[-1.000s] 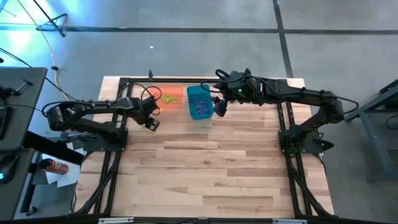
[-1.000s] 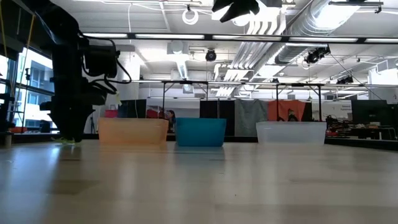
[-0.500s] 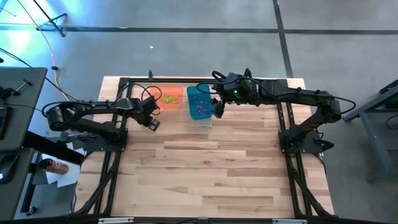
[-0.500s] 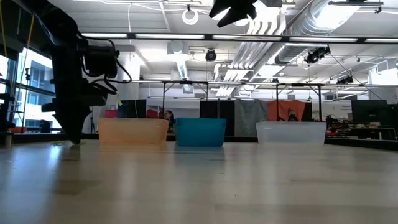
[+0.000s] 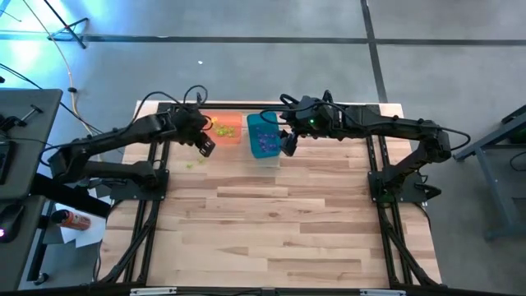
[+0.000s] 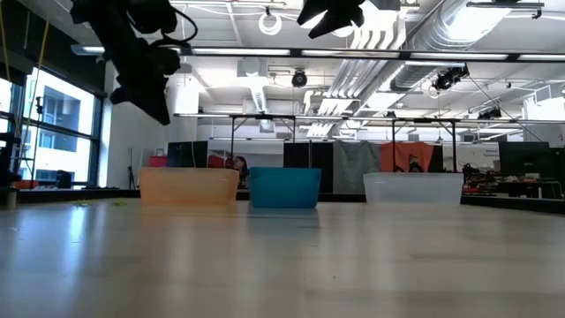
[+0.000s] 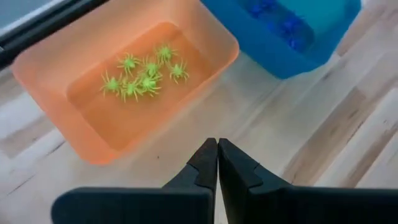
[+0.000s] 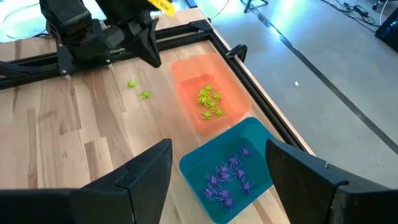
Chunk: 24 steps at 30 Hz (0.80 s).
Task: Sort Halloween decoration
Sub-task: Put the green spider toy into the orange bin
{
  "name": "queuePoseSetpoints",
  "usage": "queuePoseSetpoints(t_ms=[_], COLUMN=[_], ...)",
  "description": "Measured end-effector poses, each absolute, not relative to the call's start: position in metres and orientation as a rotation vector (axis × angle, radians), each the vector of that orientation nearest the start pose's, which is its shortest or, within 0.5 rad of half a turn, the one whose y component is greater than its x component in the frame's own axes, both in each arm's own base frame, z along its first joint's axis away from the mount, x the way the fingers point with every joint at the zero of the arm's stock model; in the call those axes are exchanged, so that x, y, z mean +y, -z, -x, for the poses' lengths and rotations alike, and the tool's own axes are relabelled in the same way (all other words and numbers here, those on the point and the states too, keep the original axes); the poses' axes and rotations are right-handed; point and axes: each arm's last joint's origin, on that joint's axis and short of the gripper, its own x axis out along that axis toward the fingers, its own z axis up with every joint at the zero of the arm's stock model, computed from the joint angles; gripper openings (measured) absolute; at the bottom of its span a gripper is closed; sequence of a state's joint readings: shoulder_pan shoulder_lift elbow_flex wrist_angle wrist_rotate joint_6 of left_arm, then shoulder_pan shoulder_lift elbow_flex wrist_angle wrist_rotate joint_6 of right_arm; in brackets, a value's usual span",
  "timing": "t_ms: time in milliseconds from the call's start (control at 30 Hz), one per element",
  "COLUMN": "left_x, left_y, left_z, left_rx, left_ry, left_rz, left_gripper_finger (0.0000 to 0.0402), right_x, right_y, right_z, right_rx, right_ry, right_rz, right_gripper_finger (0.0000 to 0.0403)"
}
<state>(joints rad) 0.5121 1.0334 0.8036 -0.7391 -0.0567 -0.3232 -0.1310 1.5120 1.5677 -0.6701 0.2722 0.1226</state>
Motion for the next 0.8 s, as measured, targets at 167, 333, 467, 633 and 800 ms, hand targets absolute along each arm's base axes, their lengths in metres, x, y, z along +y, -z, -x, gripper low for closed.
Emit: queuePoseSetpoints(t_ms=[167,333,467,633,800], left_x=[0.092,0.089,0.086,0.089,0.100], left_y=[-0.239,-0.197,-0.170,-0.146,-0.137], left_z=[-0.159,-0.151,-0.147,-0.143,-0.142], left_rx=[0.936,1.053,1.068,1.081,1.083], left_ry=[-0.724,-0.777,-0.765,-0.763,-0.802], left_rz=[0.533,0.615,0.703,0.749,0.739], left_gripper_finger=[0.0005,0.0044,0.0087,0.0130,0.0148], right_x=[-0.050,-0.050,-0.050,-0.050,-0.050], right_y=[-0.385,-0.385,-0.385,-0.385,-0.385], right_z=[-0.320,-0.320,-0.320,-0.320,-0.320], right_rx=[0.599,0.605,0.605,0.603,0.600], right_ry=[0.425,0.419,0.418,0.420,0.423], right_rz=[-0.063,-0.044,-0.040,-0.046,-0.054], right_gripper_finger=[0.0255,0.0255,0.0255,0.0255,0.0255])
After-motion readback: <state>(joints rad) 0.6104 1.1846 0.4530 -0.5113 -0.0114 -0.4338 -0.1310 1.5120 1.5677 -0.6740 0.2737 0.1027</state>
